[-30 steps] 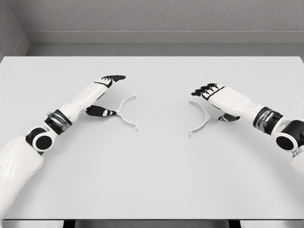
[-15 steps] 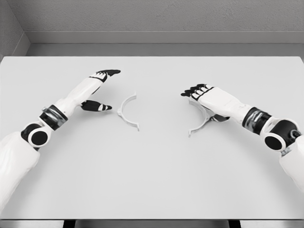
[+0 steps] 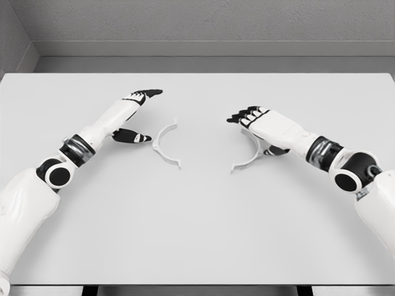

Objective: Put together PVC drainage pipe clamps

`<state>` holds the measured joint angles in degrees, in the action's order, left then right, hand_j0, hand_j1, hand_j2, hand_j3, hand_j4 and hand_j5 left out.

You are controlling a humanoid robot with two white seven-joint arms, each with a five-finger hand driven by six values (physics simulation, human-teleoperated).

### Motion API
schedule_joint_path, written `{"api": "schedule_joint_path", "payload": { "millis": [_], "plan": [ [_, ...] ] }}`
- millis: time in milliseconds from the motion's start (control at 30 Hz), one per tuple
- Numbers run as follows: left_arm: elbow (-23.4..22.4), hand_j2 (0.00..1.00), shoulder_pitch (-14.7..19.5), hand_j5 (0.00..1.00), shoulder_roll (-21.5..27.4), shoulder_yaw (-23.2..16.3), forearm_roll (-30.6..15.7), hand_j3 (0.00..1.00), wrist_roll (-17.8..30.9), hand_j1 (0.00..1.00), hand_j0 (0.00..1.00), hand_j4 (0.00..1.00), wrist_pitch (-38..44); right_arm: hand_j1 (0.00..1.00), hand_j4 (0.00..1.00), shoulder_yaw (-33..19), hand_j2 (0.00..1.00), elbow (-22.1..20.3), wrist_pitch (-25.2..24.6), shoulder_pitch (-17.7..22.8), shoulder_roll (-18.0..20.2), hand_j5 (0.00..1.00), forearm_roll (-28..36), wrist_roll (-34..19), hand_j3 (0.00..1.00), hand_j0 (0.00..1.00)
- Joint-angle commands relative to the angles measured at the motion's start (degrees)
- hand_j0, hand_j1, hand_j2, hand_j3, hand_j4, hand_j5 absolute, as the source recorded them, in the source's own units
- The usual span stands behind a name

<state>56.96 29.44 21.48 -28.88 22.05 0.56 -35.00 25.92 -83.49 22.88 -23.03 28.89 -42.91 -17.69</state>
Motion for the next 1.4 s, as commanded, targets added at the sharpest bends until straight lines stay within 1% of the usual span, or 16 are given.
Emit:
{"api": "schedule_joint_path", "payload": {
  "millis": [0,300,433,700,733,933,1133,1267,1367],
  "plan": [
    [-0.45,1.0,0.0,1.0,-0.29,0.06,-0.34,1.0,-0.03,1.0,1.0,1.0,0.0,1.0,1.0,0.36,1.0,0.09,-0.29,0.0,-0.59,1.0,0.29,0.02,1.0,1.0],
    [-0.71,1.0,0.0,1.0,-1.17,-0.03,0.1,1.0,-0.03,1.0,1.0,1.0,0.0,1.0,1.0,0.63,1.0,0.35,-0.64,-0.26,-0.68,1.0,0.29,0.02,1.0,1.0],
    [-0.62,1.0,0.0,1.0,-1.52,-0.03,0.1,1.0,-0.03,1.0,1.0,1.0,0.0,1.0,1.0,0.71,1.0,0.96,-0.73,-1.05,-1.03,1.0,0.2,0.02,1.0,1.0],
    [-0.1,1.0,-0.53,1.0,-2.93,-0.03,0.89,1.0,-0.03,1.0,1.0,1.0,0.0,1.0,1.0,2.74,1.0,0.79,-1.61,-1.67,-1.47,1.0,0.2,0.02,1.0,1.0],
    [-0.1,1.0,-0.53,1.0,-3.02,-0.03,1.59,1.0,0.06,1.0,1.0,1.0,0.0,1.0,1.0,2.74,1.0,0.88,-1.61,-1.76,-2.0,1.0,0.2,0.02,1.0,1.0],
    [0.17,1.0,-0.79,1.0,-3.81,-0.03,2.47,1.0,0.06,1.0,1.0,1.0,0.0,1.0,1.0,4.58,1.0,1.4,-2.84,-3.69,-2.79,1.0,0.2,0.02,1.0,1.0],
    [0.08,1.0,-0.79,1.0,-3.46,0.23,2.39,1.0,-0.03,1.0,1.0,1.0,0.0,1.0,1.0,3.61,1.0,2.81,-2.84,-4.31,-2.53,1.0,-0.42,0.11,1.0,1.0],
    [0.08,1.0,-0.79,1.0,-3.02,0.41,2.04,1.0,-0.03,1.0,1.0,1.0,0.0,1.0,1.0,3.53,1.0,3.25,-3.63,-5.54,-2.26,1.0,-0.42,0.2,1.0,1.0],
    [0.26,1.0,-0.97,1.0,-2.84,0.32,1.86,1.0,-0.03,1.0,1.0,1.0,0.0,1.0,1.0,3.79,1.0,6.41,-3.63,-7.64,-3.58,1.0,-0.5,0.2,1.0,1.0]
  ]
}}
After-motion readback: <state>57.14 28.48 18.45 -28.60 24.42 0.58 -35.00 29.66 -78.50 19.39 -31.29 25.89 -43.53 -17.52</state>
